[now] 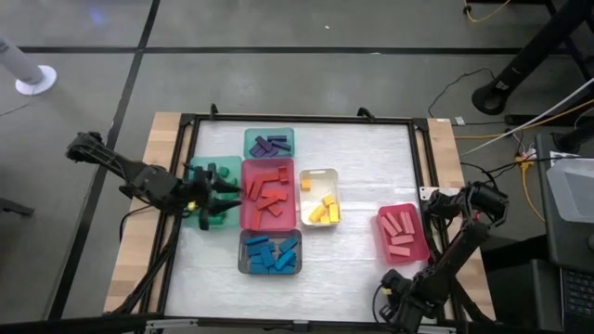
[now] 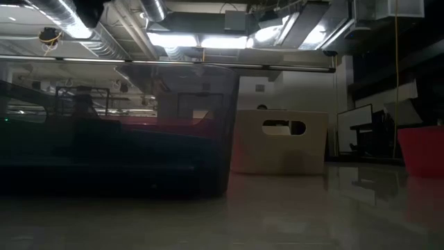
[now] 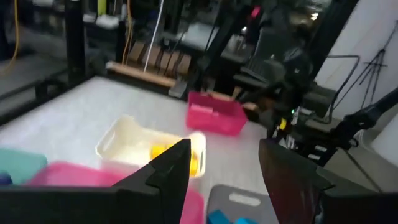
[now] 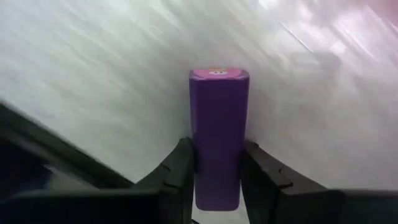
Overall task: Sort blocks
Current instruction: Put the violet block into the top green bin
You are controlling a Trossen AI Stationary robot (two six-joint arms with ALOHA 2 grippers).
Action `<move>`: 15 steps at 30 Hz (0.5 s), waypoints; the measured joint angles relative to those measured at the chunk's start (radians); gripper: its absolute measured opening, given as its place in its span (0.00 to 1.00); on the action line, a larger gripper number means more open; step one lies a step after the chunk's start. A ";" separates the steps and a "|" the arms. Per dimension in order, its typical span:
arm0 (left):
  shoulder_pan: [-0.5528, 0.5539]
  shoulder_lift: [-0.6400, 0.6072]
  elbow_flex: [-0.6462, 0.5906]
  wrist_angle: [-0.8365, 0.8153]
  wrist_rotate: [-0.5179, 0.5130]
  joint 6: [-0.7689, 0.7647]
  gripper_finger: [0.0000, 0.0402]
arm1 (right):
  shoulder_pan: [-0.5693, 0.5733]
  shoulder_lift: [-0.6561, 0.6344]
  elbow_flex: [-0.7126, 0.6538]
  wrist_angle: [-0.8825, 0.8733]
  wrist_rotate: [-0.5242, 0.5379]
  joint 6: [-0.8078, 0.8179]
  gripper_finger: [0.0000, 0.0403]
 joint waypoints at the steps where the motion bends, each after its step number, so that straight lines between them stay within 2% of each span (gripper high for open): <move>1: 0.000 -0.023 0.000 -0.005 0.000 0.020 0.44 | -0.012 0.002 0.011 0.009 0.033 -0.010 0.23; 6: 0.000 -0.151 0.000 -0.090 0.000 0.045 0.44 | -0.096 0.002 0.095 0.024 0.264 -0.091 0.27; 8: 0.000 -0.215 0.000 -0.151 0.000 0.045 0.44 | -0.132 0.002 0.137 0.019 0.321 -0.139 0.28; 15: 0.000 -0.386 0.000 -0.338 0.000 -0.016 0.44 | -0.312 0.002 0.271 0.014 0.527 -0.459 0.26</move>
